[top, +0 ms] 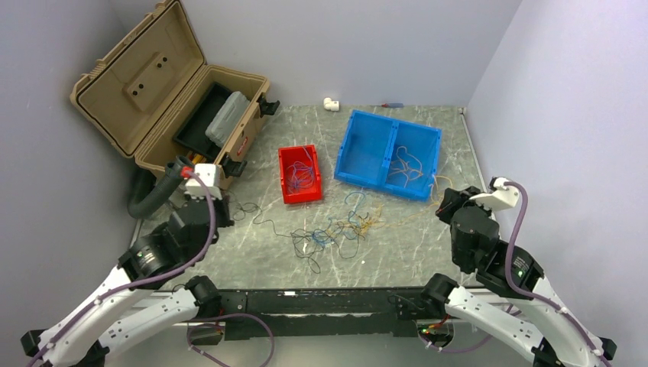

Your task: Untangle the cables

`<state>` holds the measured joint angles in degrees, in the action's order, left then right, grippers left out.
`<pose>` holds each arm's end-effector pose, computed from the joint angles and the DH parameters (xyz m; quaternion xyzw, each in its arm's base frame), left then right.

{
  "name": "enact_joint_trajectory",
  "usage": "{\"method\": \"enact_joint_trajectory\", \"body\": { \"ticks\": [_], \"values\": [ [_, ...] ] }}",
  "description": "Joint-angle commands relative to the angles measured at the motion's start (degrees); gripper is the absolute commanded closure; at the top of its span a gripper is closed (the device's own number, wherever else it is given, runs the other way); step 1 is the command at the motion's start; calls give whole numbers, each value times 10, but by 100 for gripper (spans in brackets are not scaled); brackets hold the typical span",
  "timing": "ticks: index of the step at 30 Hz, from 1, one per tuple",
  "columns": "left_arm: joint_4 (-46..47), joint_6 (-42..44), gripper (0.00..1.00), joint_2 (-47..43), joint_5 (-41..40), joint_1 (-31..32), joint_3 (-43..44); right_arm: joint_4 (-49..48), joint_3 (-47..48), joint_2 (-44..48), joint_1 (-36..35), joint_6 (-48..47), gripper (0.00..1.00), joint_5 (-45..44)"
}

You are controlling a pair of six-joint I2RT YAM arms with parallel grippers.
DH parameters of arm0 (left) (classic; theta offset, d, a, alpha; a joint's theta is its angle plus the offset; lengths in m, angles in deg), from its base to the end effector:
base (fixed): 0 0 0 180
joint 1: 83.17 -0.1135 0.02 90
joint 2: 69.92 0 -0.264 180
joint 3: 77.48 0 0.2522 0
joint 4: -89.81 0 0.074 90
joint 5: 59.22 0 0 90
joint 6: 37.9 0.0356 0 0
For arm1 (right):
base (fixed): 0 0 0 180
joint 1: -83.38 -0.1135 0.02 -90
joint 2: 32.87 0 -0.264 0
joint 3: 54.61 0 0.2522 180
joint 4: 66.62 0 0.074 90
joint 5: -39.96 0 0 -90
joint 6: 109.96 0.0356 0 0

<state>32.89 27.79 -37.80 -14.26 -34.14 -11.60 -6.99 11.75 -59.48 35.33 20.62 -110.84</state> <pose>0.0828 -0.0569 0.3550 -0.0410 0.7983 -0.0474 0.5990 0.0658 0.0267 0.3619 0.2441 0.7234 0.0498 0.6439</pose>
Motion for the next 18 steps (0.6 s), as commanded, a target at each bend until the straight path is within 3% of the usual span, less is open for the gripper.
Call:
{"method": "enact_joint_trajectory", "body": {
  "ticks": [1, 6, 10, 14, 18],
  "values": [
    [113, 72, 95, 42, 221, -1, -25, -40, 12, -24, 0, -38, 100, 53],
    [126, 87, 83, 140, 329, -1, 7, -100, 51, -65, -1, -114, 100, 167],
    [165, 92, 37, 188, 418, -1, 11, -121, 110, -115, -1, -149, 100, 246],
    [235, 84, 8, 212, 504, 1, 10, -138, 163, -158, -1, -163, 100, 312],
    [376, 102, 4, 208, 573, 8, -39, -170, 192, -181, 0, -168, 100, 340]
  ]
}}
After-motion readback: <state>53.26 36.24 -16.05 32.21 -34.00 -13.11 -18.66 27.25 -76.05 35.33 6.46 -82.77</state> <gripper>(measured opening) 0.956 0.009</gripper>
